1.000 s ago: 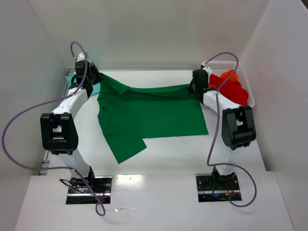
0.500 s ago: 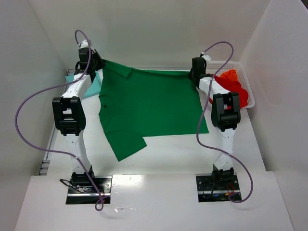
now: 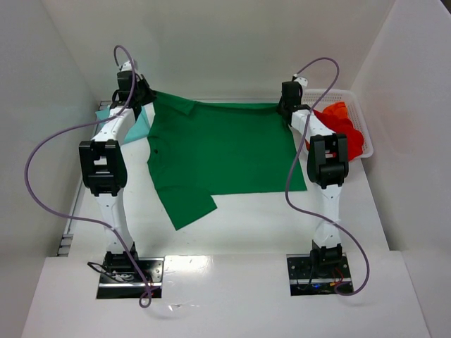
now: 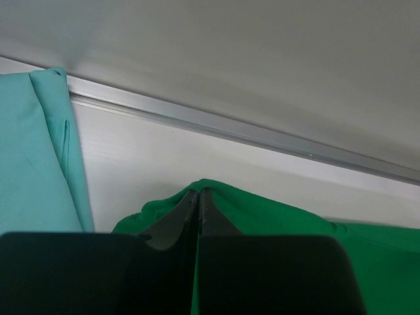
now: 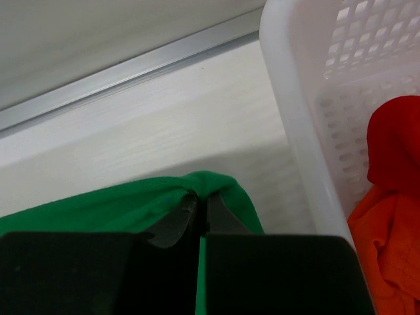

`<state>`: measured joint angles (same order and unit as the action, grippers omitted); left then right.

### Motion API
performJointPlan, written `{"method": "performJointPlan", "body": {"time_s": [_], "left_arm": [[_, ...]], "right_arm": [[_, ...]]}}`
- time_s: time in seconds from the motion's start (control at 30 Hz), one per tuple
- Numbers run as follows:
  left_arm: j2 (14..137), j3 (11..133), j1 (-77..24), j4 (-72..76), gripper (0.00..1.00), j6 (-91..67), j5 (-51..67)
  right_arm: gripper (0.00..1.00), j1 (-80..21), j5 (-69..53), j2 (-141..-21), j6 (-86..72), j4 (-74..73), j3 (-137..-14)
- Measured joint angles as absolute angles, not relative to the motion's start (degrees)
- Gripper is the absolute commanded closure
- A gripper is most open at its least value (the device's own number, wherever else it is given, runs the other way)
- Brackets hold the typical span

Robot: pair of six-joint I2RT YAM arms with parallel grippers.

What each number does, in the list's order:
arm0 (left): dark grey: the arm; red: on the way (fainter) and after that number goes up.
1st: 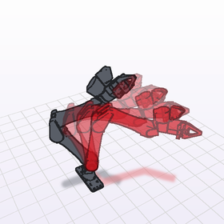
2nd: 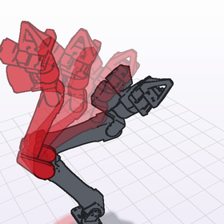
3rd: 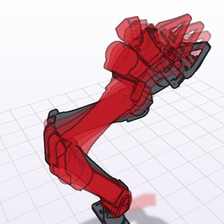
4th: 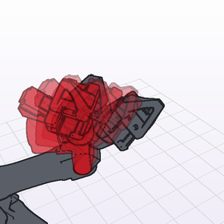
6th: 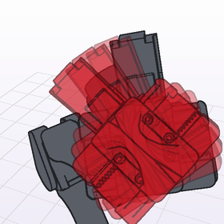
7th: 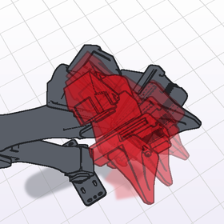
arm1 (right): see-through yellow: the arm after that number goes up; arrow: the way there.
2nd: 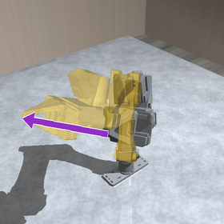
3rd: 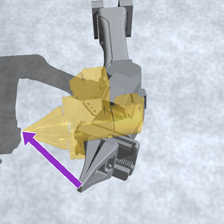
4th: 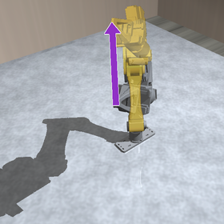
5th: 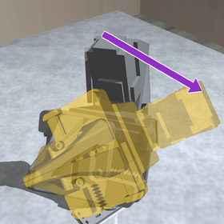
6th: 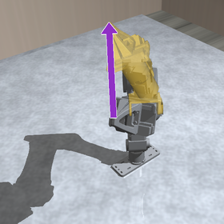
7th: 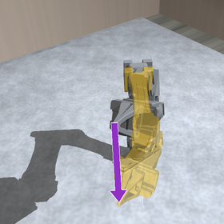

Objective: Fold and stack the t-shirts
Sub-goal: Grap the side of the flattened tshirt furthest away from the robot with both arms

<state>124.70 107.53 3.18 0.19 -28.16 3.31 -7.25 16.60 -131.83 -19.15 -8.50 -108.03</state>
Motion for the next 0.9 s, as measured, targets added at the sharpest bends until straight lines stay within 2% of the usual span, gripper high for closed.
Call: {"method": "performJointPlan", "body": {"time_s": [0.17,0.47,0.9], "left_arm": [[124.1,106.1,3.2,0.2,1.00,-28.2,3.9],[114.9,90.8,3.2,0.0,1.00,-28.7,5.1],[101.1,76.0,3.2,-1.0,1.00,-29.1,7.3]], "right_arm": [[1.00,-7.2,15.7,-130.9,-18.6,-8.4,-106.0],[1.00,-7.2,14.0,-124.8,-19.3,-8.7,-96.4],[1.00,-7.1,13.3,-122.9,-19.2,-10.9,-94.8]]}}
